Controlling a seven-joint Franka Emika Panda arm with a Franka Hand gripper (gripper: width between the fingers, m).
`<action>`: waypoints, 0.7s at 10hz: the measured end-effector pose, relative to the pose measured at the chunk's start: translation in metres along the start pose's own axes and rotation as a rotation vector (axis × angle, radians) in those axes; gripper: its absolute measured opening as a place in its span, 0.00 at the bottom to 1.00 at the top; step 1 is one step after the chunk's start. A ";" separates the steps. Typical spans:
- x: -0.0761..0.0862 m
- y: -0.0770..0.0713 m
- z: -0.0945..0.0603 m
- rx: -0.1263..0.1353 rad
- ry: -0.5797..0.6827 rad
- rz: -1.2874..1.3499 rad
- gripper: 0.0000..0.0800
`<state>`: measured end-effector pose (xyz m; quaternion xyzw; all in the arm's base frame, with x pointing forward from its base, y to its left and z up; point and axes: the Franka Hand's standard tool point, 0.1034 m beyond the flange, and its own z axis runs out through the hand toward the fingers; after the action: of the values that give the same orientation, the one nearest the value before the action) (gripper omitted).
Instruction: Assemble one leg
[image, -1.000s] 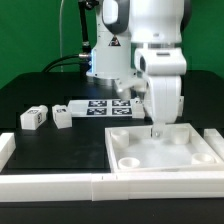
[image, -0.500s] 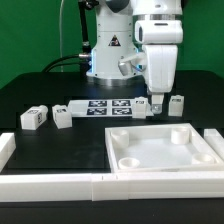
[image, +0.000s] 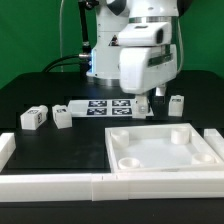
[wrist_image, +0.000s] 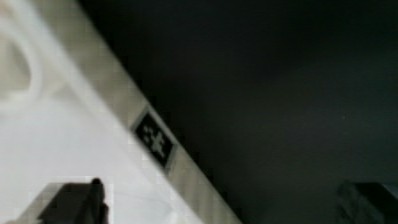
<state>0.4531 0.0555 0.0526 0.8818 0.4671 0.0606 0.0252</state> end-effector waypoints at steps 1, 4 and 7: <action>-0.001 -0.004 -0.001 0.006 0.004 0.175 0.81; -0.006 -0.020 0.002 0.013 0.034 0.705 0.81; -0.006 -0.031 0.004 0.026 0.034 1.026 0.81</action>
Offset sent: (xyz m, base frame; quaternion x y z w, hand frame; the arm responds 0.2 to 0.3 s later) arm -0.0345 0.0046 -0.0081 0.0020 0.0295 0.5001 0.8655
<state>0.4247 0.0685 0.0447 0.9966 -0.0245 0.0738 -0.0264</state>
